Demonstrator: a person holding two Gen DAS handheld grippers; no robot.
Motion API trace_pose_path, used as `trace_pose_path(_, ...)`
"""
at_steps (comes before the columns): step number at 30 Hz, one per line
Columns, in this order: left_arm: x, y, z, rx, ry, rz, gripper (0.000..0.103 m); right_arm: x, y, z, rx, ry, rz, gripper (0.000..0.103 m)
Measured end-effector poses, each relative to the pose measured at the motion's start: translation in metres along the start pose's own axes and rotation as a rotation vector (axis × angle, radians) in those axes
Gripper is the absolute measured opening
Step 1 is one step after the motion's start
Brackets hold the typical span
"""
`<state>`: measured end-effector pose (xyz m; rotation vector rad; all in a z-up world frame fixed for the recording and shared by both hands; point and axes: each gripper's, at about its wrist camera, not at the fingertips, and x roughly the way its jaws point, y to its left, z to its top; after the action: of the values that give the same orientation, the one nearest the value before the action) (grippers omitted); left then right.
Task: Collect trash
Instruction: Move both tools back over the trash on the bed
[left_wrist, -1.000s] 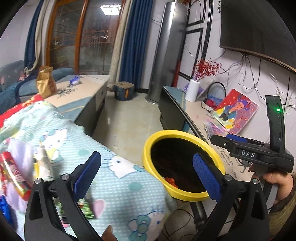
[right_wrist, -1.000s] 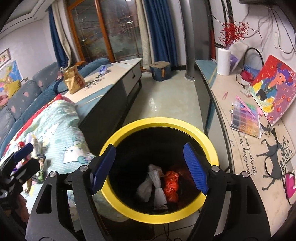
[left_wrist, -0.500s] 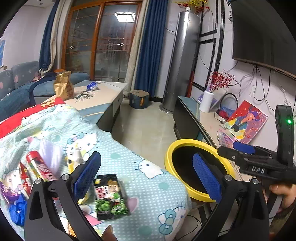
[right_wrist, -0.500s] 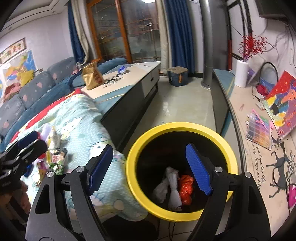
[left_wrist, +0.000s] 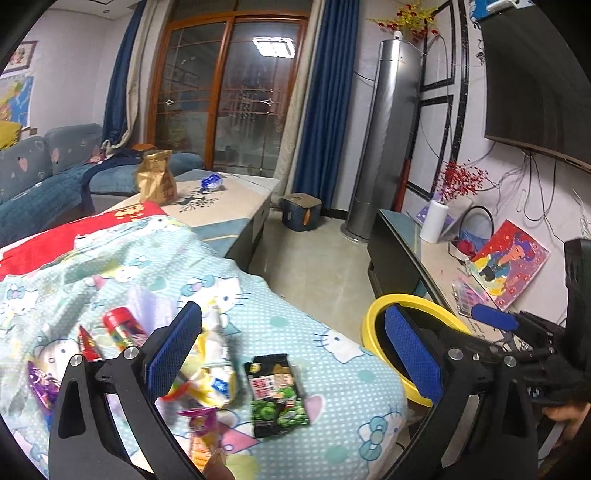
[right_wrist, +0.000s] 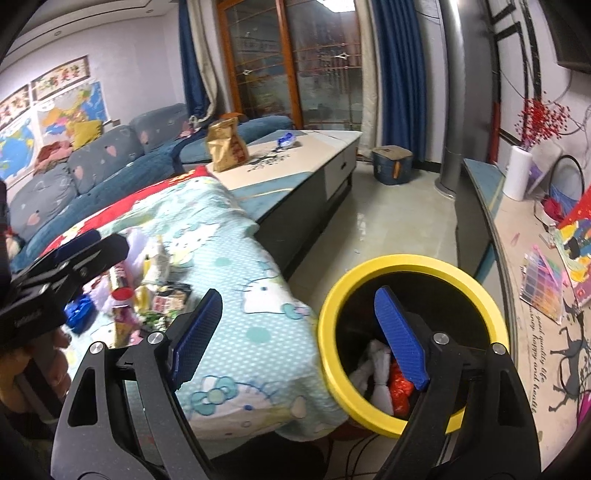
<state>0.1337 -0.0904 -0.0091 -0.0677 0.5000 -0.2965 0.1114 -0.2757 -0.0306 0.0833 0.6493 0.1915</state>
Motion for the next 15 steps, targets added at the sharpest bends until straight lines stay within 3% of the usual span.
trace_pose_path(15, -0.018, 0.053, 0.005, -0.073, -0.028, 0.099, 0.096, 0.006, 0.061, -0.012, -0.093, 0.046, 0.118, 0.076)
